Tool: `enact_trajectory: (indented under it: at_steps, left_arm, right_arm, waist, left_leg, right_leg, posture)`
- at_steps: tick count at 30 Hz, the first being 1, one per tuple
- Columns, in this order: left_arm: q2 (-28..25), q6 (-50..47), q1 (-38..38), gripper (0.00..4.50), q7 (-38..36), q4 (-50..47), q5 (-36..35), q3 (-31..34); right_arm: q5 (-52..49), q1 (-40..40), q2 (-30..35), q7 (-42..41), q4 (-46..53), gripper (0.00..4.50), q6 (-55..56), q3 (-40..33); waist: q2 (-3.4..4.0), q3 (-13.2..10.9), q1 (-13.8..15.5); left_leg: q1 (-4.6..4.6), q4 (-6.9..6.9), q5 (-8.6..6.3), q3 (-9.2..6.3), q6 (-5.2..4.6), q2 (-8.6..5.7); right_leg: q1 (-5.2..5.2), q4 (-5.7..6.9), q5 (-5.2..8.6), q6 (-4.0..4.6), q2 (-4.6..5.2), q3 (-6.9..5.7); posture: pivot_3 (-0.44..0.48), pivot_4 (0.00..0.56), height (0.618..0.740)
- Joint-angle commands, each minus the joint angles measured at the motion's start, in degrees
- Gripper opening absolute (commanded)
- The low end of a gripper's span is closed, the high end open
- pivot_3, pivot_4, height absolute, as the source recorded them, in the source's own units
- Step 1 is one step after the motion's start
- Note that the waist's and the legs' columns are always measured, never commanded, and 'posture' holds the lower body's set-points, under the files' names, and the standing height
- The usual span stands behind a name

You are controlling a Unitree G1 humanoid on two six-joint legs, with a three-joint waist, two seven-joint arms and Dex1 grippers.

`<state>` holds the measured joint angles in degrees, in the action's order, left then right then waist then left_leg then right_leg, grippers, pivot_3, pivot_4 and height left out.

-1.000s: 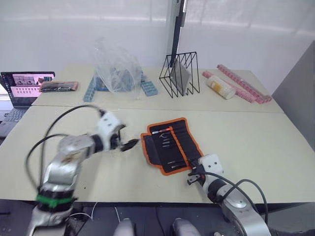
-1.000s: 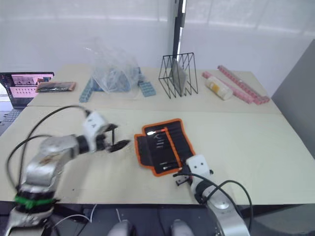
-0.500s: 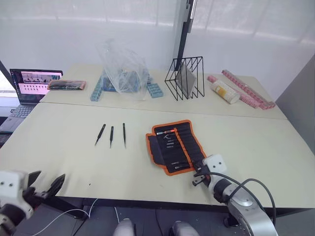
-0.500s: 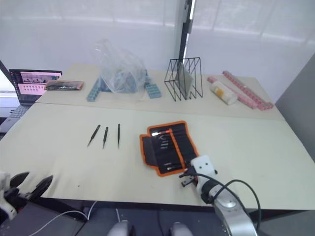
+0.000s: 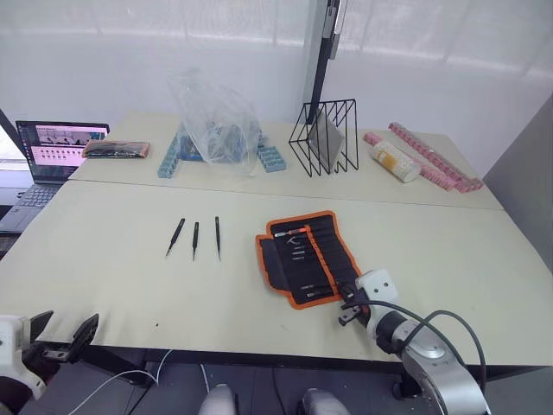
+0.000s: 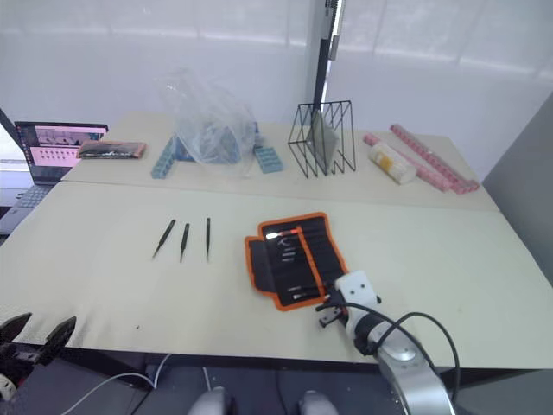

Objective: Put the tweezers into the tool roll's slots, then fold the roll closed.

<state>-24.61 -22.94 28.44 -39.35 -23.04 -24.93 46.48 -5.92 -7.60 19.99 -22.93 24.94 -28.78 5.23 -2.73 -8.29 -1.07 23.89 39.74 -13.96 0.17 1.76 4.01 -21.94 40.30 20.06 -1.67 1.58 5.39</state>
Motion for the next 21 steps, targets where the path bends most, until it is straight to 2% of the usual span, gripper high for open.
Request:
enact_trajectory:
  at_steps: [1,9,14,21]
  left_arm:
    - [-2.35,-0.47,-1.97,4.42,1.27,-0.37,-0.44,-2.39]
    - [-6.77,-6.31,-14.88,4.42,7.94,5.56,2.78,-13.12]
    - [-6.52,-9.31,-25.67,4.42,12.05,11.92,5.12,-20.74]
    - [-5.89,-9.28,-35.86,4.42,14.46,21.46,10.05,-29.77]
  right_arm:
    - [0.41,-1.00,0.07,0.28,-4.12,0.00,-2.52,1.08]
    - [0.65,-0.03,-1.37,1.37,-4.88,0.00,-2.21,1.35]
    - [0.89,0.24,-1.93,1.87,-4.94,0.00,-2.04,1.85]
    - [0.95,-0.20,-2.27,2.53,-4.00,0.00,-2.24,2.25]
  waist:
    - [0.00,0.00,-0.04]
    - [-0.02,0.01,-0.40]
    - [-0.05,0.02,-0.71]
    - [0.09,0.03,-1.13]
  left_leg:
    - [0.00,0.00,0.00,0.00,0.00,0.00]
    - [-0.05,0.00,0.00,-0.02,0.00,0.03]
    - [-0.07,0.00,0.01,-0.08,-0.01,0.04]
    - [-0.12,-0.03,0.01,-0.11,-0.01,0.01]
  right_leg:
    - [0.00,0.00,0.00,0.00,0.00,0.00]
    - [0.02,0.02,-0.03,0.00,-0.09,0.00]
    - [0.06,0.04,-0.05,-0.01,-0.15,-0.02]
    - [0.39,0.08,-0.09,0.01,-0.14,-0.02]
  posture:
    - [0.000,0.150,0.684]
    - [0.000,0.150,0.684]
    - [0.000,0.150,0.684]
    - [0.000,0.150,0.684]
